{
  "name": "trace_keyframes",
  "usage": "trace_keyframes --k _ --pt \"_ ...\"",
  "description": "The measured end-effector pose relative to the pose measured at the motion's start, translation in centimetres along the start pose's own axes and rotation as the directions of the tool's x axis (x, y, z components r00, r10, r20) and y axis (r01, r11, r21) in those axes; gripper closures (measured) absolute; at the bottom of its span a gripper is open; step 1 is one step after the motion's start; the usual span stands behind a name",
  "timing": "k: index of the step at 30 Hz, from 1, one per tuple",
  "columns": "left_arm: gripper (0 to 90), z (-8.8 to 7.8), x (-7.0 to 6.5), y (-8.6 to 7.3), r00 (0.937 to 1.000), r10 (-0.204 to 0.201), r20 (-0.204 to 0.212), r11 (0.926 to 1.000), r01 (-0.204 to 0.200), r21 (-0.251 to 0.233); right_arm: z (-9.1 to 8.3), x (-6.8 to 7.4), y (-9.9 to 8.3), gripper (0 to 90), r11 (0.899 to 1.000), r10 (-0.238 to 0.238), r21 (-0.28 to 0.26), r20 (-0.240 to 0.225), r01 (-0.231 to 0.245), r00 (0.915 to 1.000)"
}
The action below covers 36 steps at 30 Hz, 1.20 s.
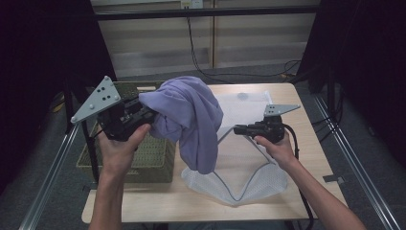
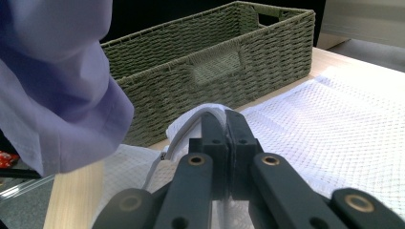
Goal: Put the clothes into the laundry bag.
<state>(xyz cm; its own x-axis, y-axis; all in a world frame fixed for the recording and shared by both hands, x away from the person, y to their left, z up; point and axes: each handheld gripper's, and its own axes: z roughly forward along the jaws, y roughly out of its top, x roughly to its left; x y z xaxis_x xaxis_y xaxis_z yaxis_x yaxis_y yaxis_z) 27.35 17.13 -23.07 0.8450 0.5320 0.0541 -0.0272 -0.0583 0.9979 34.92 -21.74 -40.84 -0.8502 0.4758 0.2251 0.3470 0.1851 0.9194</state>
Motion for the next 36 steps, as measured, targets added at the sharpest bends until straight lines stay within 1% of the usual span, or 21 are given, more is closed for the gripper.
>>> trace_keyframes --k 1,2,4,7,8,9,10,11,14,19,22,23,24,26,27,28,29,31,32,34,36 --pt "81.5 0.2 -0.2 -0.1 1.0 -0.008 0.0 1.0 0.008 0.0 0.0 0.0 0.0 88.8 1.0 0.0 0.0 -0.001 0.0 1.0" --pt "81.5 0.4 -0.2 -0.1 1.0 -0.007 0.003 1.0 0.007 0.004 0.0 0.0 0.0 88.8 1.0 0.0 -0.001 -0.002 0.0 1.0" --pt "81.5 0.8 -0.3 -0.3 1.0 -0.006 -0.004 0.9999 0.006 0.016 0.0 0.0 0.0 88.7 1.0 0.001 -0.001 -0.004 -0.001 1.0" --pt "81.5 1.6 -0.6 -0.8 0.9998 -0.012 0.014 0.9997 0.011 0.021 0.0 0.0 0.0 88.8 1.0 0.001 -0.001 -0.005 -0.001 1.0" --pt "81.5 1.8 -0.6 -0.9 0.9999 -0.004 0.016 0.9995 0.003 0.032 0.0 0.0 0.0 88.8 1.0 0.002 -0.001 -0.006 -0.002 1.0" --pt "81.5 2.2 -0.8 -1.1 0.9997 -0.014 0.019 0.9994 0.013 0.031 0.0 0.0 0.0 88.8 1.0 0.003 0.0 -0.006 -0.003 1.0" --pt "81.5 2.4 -0.7 -1.1 0.9997 -0.001 0.024 0.9992 0.0 0.04 0.0 0.0 0.0 88.8 1.0 0.002 0.0 -0.006 -0.002 1.0" --pt "81.5 2.7 -0.9 -1.3 0.9995 -0.012 0.029 0.9991 0.011 0.041 0.0 0.0 0.0 88.8 1.0 0.002 0.0 -0.006 -0.002 1.0" --pt "81.5 3.4 -1.1 -1.7 0.999 -0.004 0.045 0.9984 0.002 0.057 0.0 0.0 0.0 88.8 1.0 0.001 0.0 -0.007 -0.001 1.0" --pt "81.5 4.4 -1.6 -2.1 0.9972 -0.007 0.075 0.9971 0.001 0.076 0.0 0.0 0.0 88.8 1.0 -0.001 0.002 -0.01 0.001 1.0" --pt "81.5 4.9 -2.0 -2.4 0.9967 -0.003 0.081 0.9962 -0.004 0.087 0.0 0.0 0.0 88.8 1.0 0.001 0.0 -0.011 -0.001 0.9999" --pt "81.5 5.1 -2.0 -2.4 0.9959 0.007 0.09 0.995 -0.016 0.099 0.0 0.0 0.0 88.8 1.0 0.001 0.0 -0.01 -0.001 1.0" --pt "81.5 5.4 -2.2 -2.7 0.9955 0.002 0.095 0.9941 -0.013 0.108 0.0 0.0 0.0 88.8 1.0 0.001 0.001 -0.01 -0.001 1.0" --pt "81.5 5.9 -2.3 -3.0 0.9956 0.01 0.093 0.9923 -0.021 0.122 0.0 0.0 0.0 88.8 1.0 0.002 0.001 -0.01 -0.002 0.9999" --pt "81.5 6.2 -2.4 -3.2 0.9955 0.002 0.094 0.9924 -0.013 0.123 0.0 0.0 0.0 88.8 1.0 0.002 0.001 -0.011 -0.002 0.9999" --pt "81.5 6.4 -2.4 -3.4 0.9952 0.012 0.097 0.9909 -0.025 0.132 0.1 0.0 0.0 88.8 1.0 0.002 0.002 -0.01 -0.002 0.9999" --pt "81.5 6.7 -2.4 -3.6 0.9951 0.014 0.098 0.9897 -0.027 0.141 0.0 0.0 0.0 88.8 1.0 0.003 0.002 -0.011 -0.003 0.9999" --pt "81.5 7.0 -2.4 -4.0 0.9947 0.004 0.103 0.9884 -0.02 0.15 0.0 0.0 0.0 88.8 1.0 0.005 0.002 -0.011 -0.005 0.9999" --pt "81.4 7.2 -2.3 -4.2 0.9945 0.012 0.104 0.9874 -0.029 0.156 0.0 0.0 0.0 88.8 1.0 0.004 0.002 -0.011 -0.004 0.9999" --pt "81.5 7.5 -2.4 -4.5 0.9946 0.005 0.104 0.9855 -0.023 0.168 0.0 0.0 0.0 88.8 1.0 0.003 0.003 -0.011 -0.003 0.9999" --pt "81.5 8.0 -2.4 -4.9 0.9946 0.007 0.103 0.9833 -0.025 0.18 0.0 0.0 0.0 88.8 1.0 0.006 0.004 -0.013 -0.006 0.9999"
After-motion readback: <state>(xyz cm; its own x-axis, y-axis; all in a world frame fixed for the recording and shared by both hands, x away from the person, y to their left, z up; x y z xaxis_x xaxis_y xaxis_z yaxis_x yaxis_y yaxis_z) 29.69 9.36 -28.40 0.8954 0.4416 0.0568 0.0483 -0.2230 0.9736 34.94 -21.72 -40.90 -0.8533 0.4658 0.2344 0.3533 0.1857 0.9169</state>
